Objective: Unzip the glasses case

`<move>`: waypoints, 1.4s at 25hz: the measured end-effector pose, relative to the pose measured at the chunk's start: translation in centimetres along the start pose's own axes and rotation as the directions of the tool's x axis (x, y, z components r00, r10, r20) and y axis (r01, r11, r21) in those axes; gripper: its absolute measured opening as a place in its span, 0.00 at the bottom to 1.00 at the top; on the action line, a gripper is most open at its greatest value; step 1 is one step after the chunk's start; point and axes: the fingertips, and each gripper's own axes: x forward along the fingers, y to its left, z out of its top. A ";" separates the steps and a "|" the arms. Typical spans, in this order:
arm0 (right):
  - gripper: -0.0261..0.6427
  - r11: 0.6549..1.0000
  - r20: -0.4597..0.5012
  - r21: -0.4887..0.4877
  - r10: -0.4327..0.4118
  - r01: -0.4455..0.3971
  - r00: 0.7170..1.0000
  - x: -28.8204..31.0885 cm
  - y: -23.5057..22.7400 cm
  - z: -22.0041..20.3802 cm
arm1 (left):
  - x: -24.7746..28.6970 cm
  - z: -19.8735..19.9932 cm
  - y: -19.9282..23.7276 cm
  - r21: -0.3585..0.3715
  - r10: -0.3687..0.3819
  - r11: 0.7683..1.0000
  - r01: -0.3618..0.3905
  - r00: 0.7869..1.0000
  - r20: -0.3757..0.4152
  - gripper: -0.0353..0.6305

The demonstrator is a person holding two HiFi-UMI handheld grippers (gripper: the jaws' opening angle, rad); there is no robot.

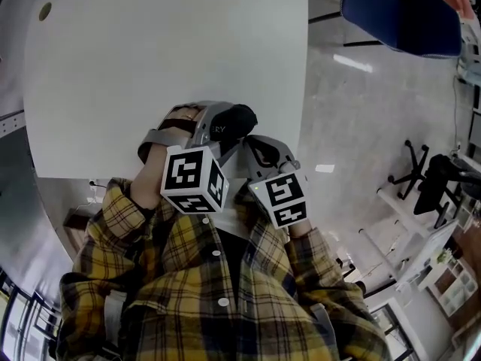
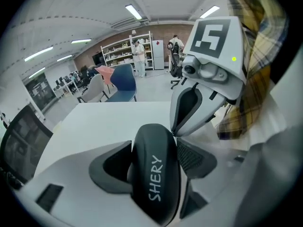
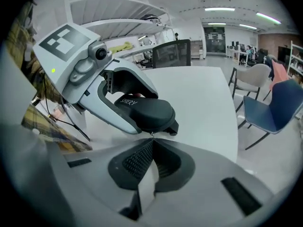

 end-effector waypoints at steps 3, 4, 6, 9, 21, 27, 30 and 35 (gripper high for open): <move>0.04 0.993 -0.019 -0.110 -0.034 0.032 0.999 -0.1 -0.1 -0.2 | 0.1 0.0 -0.3 0.003 -0.005 1.000 0.005 1.000 0.009 0.52; 0.04 0.988 -0.030 -0.149 -0.047 0.042 0.998 -0.2 -0.3 -0.4 | 0.2 0.1 -0.3 0.002 -0.005 1.000 0.005 1.000 0.010 0.51; 0.04 0.974 -0.057 -0.220 -0.071 0.057 0.996 -0.4 -1.0 -0.4 | 0.4 0.2 -0.3 0.002 -0.005 1.000 0.005 1.000 0.012 0.51; 0.04 0.961 -0.070 -0.270 -0.086 0.064 0.994 -0.9 -2.5 0.2 | 0.0 0.4 -0.5 0.028 -0.011 1.000 0.011 1.000 0.018 0.51; 0.04 0.704 -0.201 -0.684 0.070 -0.191 0.977 1.5 -4.8 4.1 | 0.0 0.4 -0.2 0.028 -0.046 0.999 0.046 0.998 0.030 0.50; 0.04 0.503 -0.304 -0.798 0.139 -0.331 0.943 3.2 -4.3 5.2 | 0.1 0.2 -0.1 0.024 -0.052 0.998 0.051 0.998 0.027 0.50; 0.05 0.499 -0.343 -0.784 0.147 -0.369 0.928 3.4 -4.0 5.2 | -0.1 -0.1 0.0 0.027 -0.045 0.999 0.045 0.999 0.026 0.50; 0.06 0.623 -0.325 -0.714 0.109 -0.319 0.940 2.2 -4.4 5.0 | -0.8 0.1 -0.1 0.028 -0.042 0.999 0.041 0.998 0.051 0.50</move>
